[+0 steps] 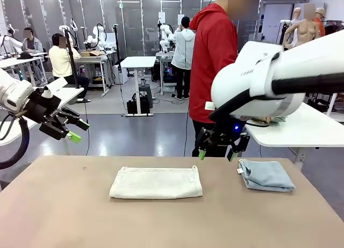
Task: Fold the towels and place them in the basket.
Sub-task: When a person lays out a Towel with hook on the table, fold it in half twice.
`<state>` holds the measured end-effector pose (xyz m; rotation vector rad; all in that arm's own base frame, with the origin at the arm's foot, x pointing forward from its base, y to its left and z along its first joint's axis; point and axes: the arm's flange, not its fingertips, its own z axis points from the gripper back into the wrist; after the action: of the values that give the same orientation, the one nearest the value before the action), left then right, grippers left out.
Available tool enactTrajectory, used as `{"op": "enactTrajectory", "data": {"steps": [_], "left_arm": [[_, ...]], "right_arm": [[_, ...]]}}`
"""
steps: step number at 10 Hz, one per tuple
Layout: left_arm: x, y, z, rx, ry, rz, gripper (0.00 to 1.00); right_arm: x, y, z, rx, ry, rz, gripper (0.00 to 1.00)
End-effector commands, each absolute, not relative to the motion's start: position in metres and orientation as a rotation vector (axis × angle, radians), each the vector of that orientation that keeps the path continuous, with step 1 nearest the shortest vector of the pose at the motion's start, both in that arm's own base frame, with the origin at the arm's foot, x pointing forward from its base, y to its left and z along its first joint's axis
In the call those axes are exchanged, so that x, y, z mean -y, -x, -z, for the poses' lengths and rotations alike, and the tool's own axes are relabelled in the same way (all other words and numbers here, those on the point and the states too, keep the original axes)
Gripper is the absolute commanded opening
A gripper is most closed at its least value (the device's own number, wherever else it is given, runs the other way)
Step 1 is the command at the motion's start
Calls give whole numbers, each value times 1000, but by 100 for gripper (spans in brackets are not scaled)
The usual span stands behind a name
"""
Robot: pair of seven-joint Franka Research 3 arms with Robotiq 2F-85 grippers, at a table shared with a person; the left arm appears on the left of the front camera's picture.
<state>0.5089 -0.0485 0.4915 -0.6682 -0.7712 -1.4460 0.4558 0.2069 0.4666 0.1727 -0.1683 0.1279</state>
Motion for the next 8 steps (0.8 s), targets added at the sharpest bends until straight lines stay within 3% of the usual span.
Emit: {"op": "enactTrajectory", "data": {"steps": [1,8], "left_arm": [[48,-509,-495,762,660,1448,90],[48,-509,-495,762,660,1448,90]], "right_arm": [[-230,-487,-436,174,-103,-94,100],[-244,-536,-331,221,-51,6,100]]}}
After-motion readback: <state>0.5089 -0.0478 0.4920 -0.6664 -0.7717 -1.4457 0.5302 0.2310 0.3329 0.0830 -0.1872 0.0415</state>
